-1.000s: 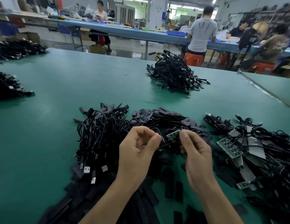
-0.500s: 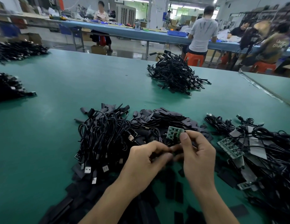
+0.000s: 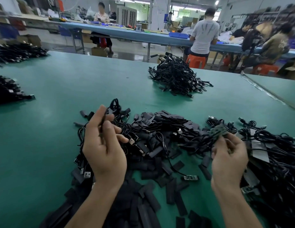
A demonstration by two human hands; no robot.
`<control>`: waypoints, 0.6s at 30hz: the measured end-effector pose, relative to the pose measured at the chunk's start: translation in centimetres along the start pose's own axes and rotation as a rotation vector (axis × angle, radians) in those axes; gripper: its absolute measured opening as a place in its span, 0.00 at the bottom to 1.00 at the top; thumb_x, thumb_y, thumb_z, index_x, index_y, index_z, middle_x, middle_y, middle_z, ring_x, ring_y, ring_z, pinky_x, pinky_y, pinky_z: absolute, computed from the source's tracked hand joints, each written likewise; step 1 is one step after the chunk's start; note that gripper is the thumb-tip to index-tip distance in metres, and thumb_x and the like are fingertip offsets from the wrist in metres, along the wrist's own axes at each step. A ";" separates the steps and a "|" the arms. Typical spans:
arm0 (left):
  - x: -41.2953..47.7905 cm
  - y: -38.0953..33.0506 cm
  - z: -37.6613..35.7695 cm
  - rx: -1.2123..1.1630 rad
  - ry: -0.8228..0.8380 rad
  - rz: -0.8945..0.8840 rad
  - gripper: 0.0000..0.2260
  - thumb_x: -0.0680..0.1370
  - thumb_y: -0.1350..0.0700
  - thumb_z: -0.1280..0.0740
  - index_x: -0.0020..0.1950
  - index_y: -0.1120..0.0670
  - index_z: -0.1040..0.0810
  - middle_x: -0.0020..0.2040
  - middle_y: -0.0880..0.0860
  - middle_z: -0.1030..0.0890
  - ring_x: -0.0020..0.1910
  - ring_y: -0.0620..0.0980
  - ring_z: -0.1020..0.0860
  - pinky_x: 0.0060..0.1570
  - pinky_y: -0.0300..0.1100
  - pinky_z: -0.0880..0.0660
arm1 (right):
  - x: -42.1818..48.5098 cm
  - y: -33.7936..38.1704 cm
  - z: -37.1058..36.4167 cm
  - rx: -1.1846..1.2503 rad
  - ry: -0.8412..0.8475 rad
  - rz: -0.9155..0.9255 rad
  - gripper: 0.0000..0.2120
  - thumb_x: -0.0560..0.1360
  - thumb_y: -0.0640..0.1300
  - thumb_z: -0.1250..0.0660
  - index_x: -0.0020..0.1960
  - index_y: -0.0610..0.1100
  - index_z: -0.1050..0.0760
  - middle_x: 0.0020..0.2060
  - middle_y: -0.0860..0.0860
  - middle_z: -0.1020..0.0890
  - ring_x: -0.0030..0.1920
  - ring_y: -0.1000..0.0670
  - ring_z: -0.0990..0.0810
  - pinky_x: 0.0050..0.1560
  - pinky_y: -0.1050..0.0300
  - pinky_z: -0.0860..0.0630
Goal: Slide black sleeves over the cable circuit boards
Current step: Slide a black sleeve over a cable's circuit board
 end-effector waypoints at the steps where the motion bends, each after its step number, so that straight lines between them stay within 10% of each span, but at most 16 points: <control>1: -0.1 0.1 -0.2 0.021 0.043 -0.002 0.14 0.83 0.61 0.44 0.66 0.49 0.29 0.50 0.43 0.21 0.35 0.43 0.23 0.32 0.37 0.23 | -0.2 0.3 0.1 -0.096 -0.016 0.073 0.10 0.79 0.42 0.33 0.56 0.53 0.29 0.40 0.53 0.24 0.36 0.55 0.26 0.35 0.63 0.27; 8: -1.9 0.1 -3.1 0.362 0.454 -0.094 0.11 0.80 0.65 0.36 0.53 0.51 0.33 0.49 0.48 0.18 0.38 0.35 0.20 0.32 0.23 0.30 | -6.7 6.8 -3.7 -0.419 0.177 0.973 0.07 0.73 0.36 0.38 0.44 0.39 0.21 0.35 0.50 0.25 0.36 0.51 0.30 0.38 0.65 0.33; 12: -1.9 0.0 -3.5 0.503 0.514 -0.193 0.06 0.76 0.67 0.30 0.49 0.58 0.21 0.57 0.51 0.22 0.52 0.33 0.23 0.52 0.21 0.30 | -8.3 3.6 -7.6 -0.863 0.577 0.794 0.05 0.75 0.45 0.30 0.49 0.49 0.18 0.40 0.56 0.17 0.42 0.51 0.22 0.45 0.55 0.25; 18: -1.9 -0.2 -3.9 0.441 0.566 -0.235 0.11 0.77 0.63 0.30 0.59 0.58 0.17 0.50 0.48 0.21 0.50 0.35 0.23 0.53 0.26 0.27 | -8.3 -0.6 -8.2 -1.090 0.815 0.449 0.18 0.73 0.64 0.32 0.58 0.58 0.29 0.49 0.60 0.23 0.54 0.55 0.25 0.52 0.58 0.28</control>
Point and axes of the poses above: each hand's wrist, its own x-axis towards the middle knuckle, its own z-axis out of the back of the hand, y = z × x, the point moved 8 cm from there along x, towards the middle knuckle
